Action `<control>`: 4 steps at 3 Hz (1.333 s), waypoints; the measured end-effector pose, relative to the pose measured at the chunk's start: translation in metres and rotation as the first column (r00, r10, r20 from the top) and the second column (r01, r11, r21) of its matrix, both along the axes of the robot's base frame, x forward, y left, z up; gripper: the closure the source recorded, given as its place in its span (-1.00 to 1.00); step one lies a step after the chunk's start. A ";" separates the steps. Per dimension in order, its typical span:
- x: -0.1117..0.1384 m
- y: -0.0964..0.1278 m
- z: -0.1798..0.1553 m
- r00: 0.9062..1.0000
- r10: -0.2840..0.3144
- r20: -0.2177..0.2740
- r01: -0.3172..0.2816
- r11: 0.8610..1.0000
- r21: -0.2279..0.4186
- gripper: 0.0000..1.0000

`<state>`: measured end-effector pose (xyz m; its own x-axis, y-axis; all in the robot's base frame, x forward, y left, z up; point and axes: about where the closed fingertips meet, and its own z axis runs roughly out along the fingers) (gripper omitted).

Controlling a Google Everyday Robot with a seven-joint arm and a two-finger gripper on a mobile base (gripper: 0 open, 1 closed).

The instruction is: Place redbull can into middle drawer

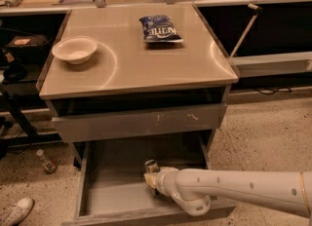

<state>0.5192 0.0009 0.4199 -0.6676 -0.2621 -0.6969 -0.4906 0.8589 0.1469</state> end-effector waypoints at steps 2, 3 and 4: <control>-0.008 0.007 -0.010 0.983 0.132 -0.128 -0.140 0.988 -0.061 1.00; -0.009 0.016 -0.016 0.961 0.203 -0.186 -0.223 0.971 -0.091 1.00; -0.011 0.028 -0.028 0.939 0.253 -0.233 -0.283 0.953 -0.105 1.00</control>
Offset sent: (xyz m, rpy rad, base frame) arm -0.0115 0.0104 -0.0150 -0.1233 0.2026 0.2338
